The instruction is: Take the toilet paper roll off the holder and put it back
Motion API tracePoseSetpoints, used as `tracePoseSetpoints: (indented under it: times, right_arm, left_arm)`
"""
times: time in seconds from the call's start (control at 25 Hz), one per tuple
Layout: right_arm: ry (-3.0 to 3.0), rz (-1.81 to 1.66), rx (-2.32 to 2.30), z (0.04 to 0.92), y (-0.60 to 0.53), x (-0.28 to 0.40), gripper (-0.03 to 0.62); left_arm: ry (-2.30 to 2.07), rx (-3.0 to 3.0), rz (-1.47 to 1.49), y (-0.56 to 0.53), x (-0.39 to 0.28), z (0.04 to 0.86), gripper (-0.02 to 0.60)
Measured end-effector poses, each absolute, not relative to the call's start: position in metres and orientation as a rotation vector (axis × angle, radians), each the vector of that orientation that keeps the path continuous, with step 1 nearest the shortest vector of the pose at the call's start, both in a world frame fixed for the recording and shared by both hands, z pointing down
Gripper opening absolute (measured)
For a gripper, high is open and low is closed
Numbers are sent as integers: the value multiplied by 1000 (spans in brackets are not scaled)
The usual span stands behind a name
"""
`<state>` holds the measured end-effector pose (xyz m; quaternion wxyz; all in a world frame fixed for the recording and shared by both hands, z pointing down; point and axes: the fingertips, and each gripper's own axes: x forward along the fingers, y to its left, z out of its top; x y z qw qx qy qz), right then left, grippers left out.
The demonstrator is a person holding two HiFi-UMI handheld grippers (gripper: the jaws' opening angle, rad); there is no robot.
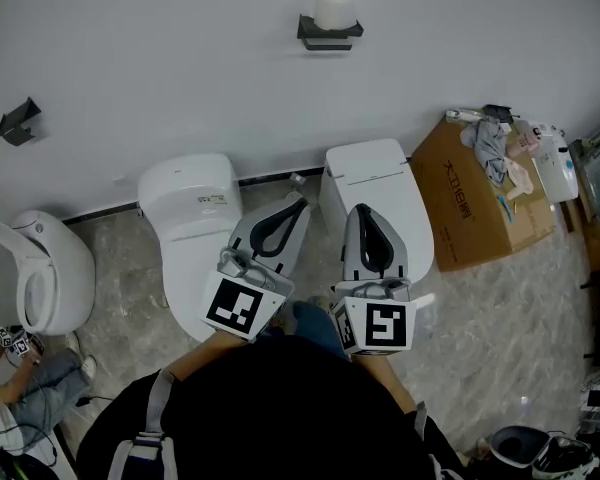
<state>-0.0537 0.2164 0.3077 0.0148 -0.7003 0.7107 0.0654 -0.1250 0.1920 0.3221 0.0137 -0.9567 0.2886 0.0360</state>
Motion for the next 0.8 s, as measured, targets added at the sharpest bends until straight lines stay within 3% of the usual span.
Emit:
tracePoseSetpoints:
  times: [0.8]
  right_arm:
    - [2317,197,-2061,302,80,16,23]
  left_arm:
    - [1019,-2961,106,66,-56,323,3]
